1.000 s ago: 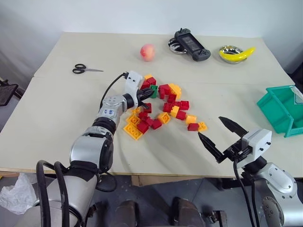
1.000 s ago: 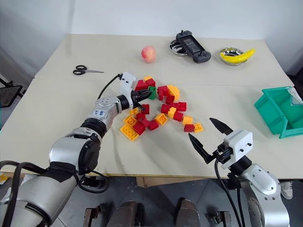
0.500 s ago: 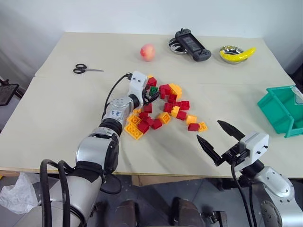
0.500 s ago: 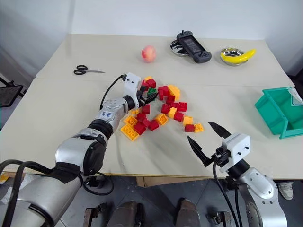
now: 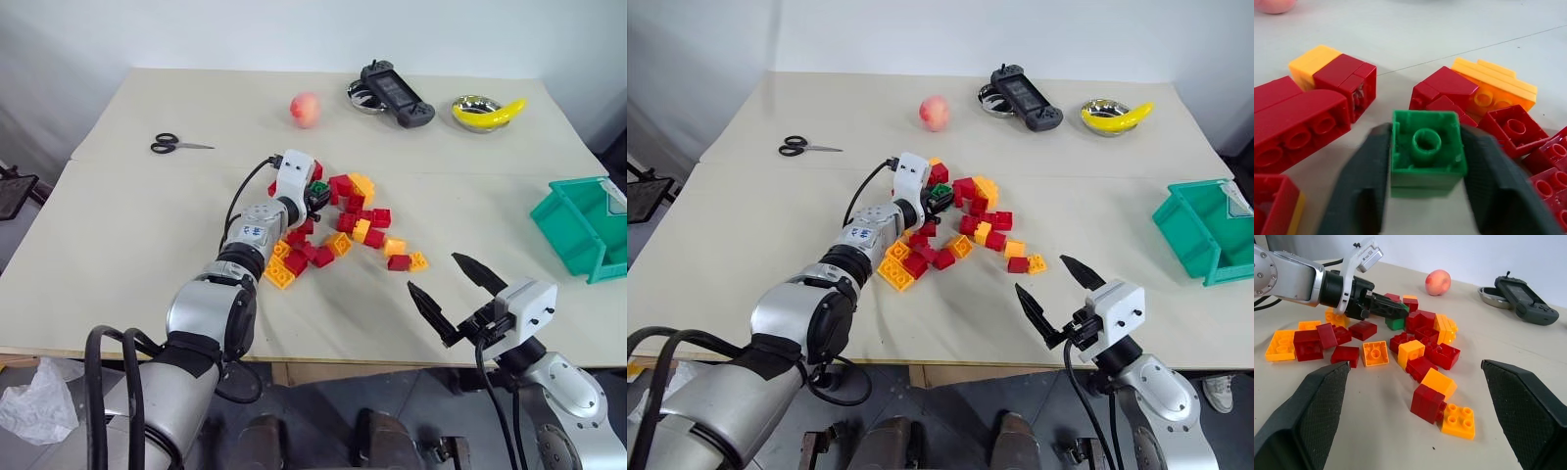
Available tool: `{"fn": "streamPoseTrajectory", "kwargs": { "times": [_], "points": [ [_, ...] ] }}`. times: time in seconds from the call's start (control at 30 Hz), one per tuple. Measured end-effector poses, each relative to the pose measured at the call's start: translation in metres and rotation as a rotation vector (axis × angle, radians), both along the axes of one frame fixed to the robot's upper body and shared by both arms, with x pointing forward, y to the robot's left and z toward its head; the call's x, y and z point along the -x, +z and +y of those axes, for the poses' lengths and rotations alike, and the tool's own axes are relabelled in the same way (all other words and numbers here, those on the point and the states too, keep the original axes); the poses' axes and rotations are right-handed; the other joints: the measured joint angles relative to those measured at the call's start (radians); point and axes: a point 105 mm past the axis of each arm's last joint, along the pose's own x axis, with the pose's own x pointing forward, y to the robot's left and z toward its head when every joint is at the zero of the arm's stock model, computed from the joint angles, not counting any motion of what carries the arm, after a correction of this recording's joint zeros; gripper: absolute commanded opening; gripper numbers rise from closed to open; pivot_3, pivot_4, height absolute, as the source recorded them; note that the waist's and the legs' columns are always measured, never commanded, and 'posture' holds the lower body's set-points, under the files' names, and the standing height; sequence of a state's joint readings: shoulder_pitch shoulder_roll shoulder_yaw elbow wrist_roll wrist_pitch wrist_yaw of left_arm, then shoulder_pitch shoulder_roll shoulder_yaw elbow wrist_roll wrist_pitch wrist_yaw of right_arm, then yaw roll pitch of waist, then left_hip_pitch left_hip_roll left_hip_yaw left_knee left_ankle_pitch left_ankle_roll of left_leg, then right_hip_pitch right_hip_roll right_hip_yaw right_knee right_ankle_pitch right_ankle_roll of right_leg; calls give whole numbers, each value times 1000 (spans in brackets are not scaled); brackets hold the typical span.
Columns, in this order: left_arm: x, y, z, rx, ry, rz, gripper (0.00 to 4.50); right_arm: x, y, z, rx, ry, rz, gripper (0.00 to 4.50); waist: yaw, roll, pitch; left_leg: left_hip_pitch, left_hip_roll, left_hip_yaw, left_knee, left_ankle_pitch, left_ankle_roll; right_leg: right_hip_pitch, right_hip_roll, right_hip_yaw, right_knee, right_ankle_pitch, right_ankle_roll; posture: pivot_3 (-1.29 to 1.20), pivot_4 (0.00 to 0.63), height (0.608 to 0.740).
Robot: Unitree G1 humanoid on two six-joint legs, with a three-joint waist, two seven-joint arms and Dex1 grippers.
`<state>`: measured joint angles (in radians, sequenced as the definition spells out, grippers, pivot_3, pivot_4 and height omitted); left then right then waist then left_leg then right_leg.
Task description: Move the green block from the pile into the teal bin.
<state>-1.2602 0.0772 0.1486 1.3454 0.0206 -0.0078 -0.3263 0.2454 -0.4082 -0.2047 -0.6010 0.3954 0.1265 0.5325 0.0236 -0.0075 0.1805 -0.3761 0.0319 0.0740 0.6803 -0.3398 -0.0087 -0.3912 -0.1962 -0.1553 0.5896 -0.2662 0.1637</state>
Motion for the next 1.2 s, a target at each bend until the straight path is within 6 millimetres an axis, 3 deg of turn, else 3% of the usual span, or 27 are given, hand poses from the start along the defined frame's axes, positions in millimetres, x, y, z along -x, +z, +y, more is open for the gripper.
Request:
{"fn": "streamPoseTrajectory", "kwargs": {
  "times": [0.17,0.23,0.33,0.4,0.43,0.47,0.57,0.63,0.83,1.1,1.2],
  "points": [
    [1,3,5,10,-42,-1,1476,0,1,0,0,-2,-3,4500,-1,0,0,0,0,0,0,0,0,0,0,0,0,0,0,0,150,740],
    [3,13,9,12,-113,-49,1476,1,2,-1,2,-5,-6,4500,-2,0,0,-1,0,0,0,0,0,-1,0,0,0,0,0,0,150,740],
    [10,56,4,10,-277,-161,1476,6,4,-10,25,-36,-9,4500,2,0,0,-3,0,0,0,0,0,-2,0,-1,0,0,0,0,150,740],
    [26,88,-19,-3,-474,-251,1476,11,4,-20,33,-75,0,4500,15,0,0,-3,-1,0,1,-1,1,-1,0,-1,-1,0,0,0,150,740],
    [36,93,-35,-32,-576,-279,1476,15,4,-27,40,-100,3,4500,23,0,-1,-3,-1,0,1,-2,2,0,0,-1,-2,0,0,0,150,740],
    [45,90,-48,-54,-656,-286,1476,17,5,-32,51,-119,4,4500,27,0,-1,-2,-1,0,1,-2,3,1,0,-1,-2,0,0,0,150,740],
    [81,54,-109,-53,-885,-220,1476,36,3,-62,93,-237,42,4500,46,0,-2,-5,-1,-1,1,-3,4,0,0,-2,-5,1,2,0,150,740],
    [102,33,-138,-43,-967,-171,1476,46,8,-78,119,-301,45,4500,45,0,-1,-10,-1,-1,3,-3,4,-4,0,-2,-7,2,3,0,150,740],
    [93,20,-143,-107,-852,-158,1476,77,9,-105,151,-421,90,4500,0,3,-3,-8,0,0,2,-2,4,-5,0,0,-5,1,3,0,150,740],
    [88,22,-143,-71,-800,-157,3887,81,12,-90,126,-397,80,4500,4,3,-3,-9,-1,-1,3,-2,4,-5,0,0,-4,1,3,0,150,740],
    [89,26,-143,-36,-816,-155,3887,70,15,-84,114,-358,58,4500,3,3,-3,-9,-1,-1,4,-2,4,-5,0,0,-4,1,3,0,150,740]
  ]
}}
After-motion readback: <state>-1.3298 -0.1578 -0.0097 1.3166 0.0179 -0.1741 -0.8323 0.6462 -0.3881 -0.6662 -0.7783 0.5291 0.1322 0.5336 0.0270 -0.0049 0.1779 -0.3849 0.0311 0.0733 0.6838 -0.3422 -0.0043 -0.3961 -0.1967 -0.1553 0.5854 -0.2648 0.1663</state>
